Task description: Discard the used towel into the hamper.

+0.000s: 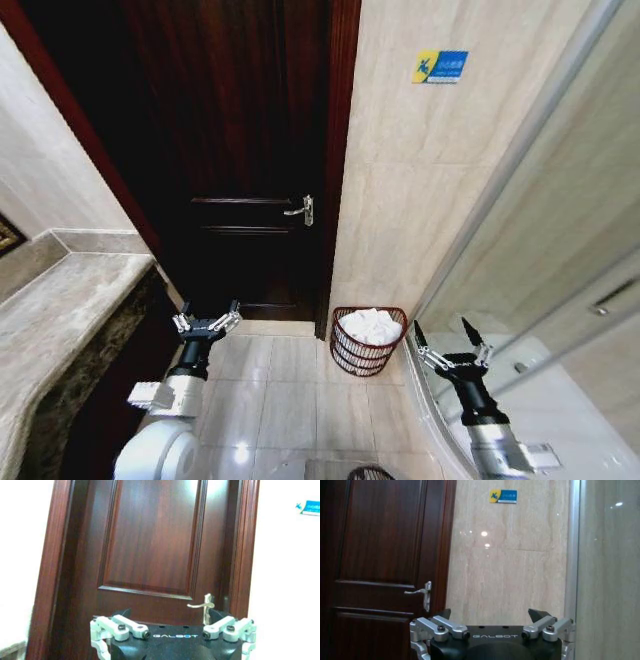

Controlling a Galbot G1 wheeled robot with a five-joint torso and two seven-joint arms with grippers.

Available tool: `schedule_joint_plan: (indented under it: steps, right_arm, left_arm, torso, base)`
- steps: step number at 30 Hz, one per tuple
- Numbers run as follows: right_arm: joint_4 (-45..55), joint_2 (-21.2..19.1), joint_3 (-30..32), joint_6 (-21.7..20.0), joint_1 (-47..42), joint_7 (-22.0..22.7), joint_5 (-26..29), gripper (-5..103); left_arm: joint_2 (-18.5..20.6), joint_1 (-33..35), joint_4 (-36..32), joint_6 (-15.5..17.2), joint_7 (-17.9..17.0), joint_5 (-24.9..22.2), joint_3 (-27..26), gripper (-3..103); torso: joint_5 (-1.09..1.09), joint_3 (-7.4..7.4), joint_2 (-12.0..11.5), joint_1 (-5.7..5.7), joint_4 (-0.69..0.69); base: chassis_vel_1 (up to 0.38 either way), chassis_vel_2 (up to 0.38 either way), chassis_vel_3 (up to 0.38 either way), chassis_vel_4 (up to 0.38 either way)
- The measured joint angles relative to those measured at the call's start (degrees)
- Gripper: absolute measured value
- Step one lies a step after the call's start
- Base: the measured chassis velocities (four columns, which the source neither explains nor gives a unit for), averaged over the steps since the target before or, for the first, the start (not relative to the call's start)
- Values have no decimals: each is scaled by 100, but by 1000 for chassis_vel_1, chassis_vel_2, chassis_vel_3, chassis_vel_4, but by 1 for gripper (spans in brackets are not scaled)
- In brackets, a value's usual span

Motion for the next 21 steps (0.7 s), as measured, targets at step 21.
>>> schedule_joint_plan:
  steps: [21]
  right_arm:
    - [0, 0, 1, 0, 0, 0, 0, 100]
  left_arm:
    - [0, 0, 0, 0, 0, 0, 0, 100]
  torso:
    - [-1, -3, -3, -2, -2]
  base:
    - [187, -189, -196, 189]
